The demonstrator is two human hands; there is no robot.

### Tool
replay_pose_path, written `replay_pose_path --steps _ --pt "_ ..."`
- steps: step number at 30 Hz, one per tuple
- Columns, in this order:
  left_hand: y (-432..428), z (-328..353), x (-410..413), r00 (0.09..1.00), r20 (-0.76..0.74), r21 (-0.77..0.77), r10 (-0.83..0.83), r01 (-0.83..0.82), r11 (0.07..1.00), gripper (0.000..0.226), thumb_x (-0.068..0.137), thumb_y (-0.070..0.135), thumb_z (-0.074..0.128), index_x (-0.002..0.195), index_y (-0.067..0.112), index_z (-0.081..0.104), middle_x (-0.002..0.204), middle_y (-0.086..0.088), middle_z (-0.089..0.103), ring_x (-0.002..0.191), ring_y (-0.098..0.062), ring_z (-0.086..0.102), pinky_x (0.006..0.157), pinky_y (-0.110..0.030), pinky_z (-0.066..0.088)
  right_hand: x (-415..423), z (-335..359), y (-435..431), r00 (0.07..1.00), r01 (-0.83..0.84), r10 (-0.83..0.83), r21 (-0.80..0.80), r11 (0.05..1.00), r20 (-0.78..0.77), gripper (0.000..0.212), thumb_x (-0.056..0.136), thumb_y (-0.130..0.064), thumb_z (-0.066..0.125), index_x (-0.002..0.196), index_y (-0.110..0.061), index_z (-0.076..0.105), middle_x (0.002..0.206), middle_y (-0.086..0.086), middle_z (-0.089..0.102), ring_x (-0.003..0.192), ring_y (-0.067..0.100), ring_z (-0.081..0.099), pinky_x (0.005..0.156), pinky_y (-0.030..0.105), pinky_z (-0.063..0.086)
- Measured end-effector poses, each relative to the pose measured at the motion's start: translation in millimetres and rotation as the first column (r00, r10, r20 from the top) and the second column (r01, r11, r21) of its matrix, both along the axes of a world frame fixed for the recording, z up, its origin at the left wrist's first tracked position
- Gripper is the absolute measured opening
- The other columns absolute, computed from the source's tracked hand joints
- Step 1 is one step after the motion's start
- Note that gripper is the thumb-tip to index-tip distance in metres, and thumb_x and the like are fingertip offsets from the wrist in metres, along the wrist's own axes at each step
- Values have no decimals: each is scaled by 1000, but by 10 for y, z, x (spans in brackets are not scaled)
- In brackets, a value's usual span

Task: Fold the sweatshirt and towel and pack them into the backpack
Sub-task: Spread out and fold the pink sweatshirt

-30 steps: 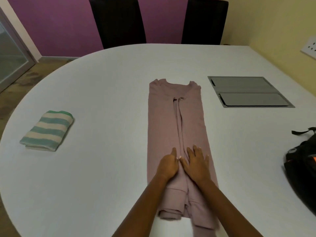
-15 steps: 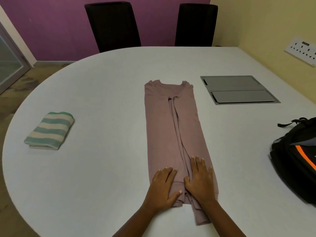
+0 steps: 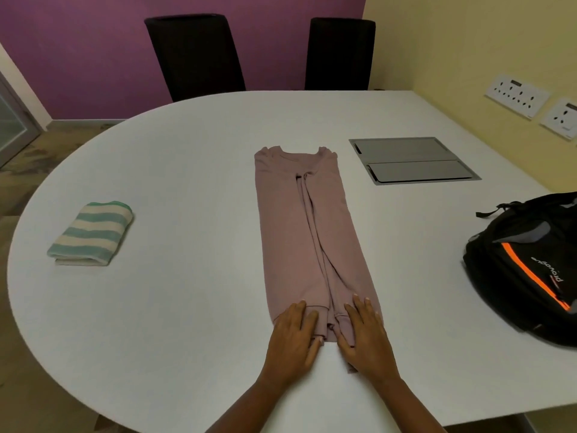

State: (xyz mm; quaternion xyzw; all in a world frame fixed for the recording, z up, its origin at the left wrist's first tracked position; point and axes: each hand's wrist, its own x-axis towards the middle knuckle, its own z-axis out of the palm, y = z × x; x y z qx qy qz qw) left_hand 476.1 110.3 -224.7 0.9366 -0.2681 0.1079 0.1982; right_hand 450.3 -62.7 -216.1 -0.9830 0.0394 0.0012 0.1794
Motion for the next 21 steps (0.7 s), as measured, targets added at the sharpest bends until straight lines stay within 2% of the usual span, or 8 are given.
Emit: replay_pose_path --steps 1,3,5,7,10,13,17,21 --pt "-39 28 -42 998 47 -27 -31 32 999 32 81 39 43 105 20 50 111 -2 51 97 -15 45 81 -23 42 -22 64 15 999 37 -39 83 996 20 61 82 -48 35 120 -7 59 138 7 48 129 31 43 100 42 44" --pt "-140 43 -99 998 1 -44 -69 69 997 20 80 35 44 89 21 56 91 2 56 81 -12 47 66 -19 36 -22 268 47 985 153 -168 303 941 24 51 84 -39 40 118 -7 60 130 9 56 123 29 50 94 31 45" --pt "-243 122 -139 981 -192 -63 -41 29 998 27 81 39 42 75 22 61 74 6 57 66 -9 53 50 -14 31 10 483 17 955 243 -296 508 827 25 15 90 -15 50 92 -15 64 94 2 64 89 23 59 72 14 42" --pt "-331 177 -171 922 -385 -161 44 -114 980 35 89 44 38 76 20 59 73 6 54 64 -9 54 49 -11 24 75 586 -73 921 311 -390 609 729 -3 23 91 -7 50 73 -19 55 72 -3 55 69 18 50 55 12 38" --pt "-492 100 -163 821 -568 -201 55 -203 958 32 91 48 46 68 27 43 62 14 42 57 -2 42 51 -12 27 127 596 -181 914 354 -400 626 695 -71 12 94 -9 45 87 -8 55 79 4 56 72 18 50 56 13 36" --pt "-627 167 -115 685 -726 -219 55 -307 926 33 86 42 57 64 26 40 61 15 41 60 -9 44 51 -14 28 113 557 -215 929 335 -361 592 732 -80 15 94 -9 45 93 -1 58 83 9 58 68 14 49 57 15 37" --pt "-711 237 41 417 -909 -166 22 -410 897 32 81 24 64 56 16 46 43 7 50 45 -8 47 54 -22 42 108 532 -208 928 331 -366 591 736 -64 15 94 -9 45 92 -2 58 80 7 58 67 16 50 57 18 37" --pt "-735 365 166 397 -915 -260 -70 -448 855 36 83 11 61 52 13 45 25 9 43 29 -3 45 41 -16 39 145 571 -262 919 344 -391 591 730 -52 17 94 -9 46 93 0 59 83 11 60 69 17 50 57 16 38"
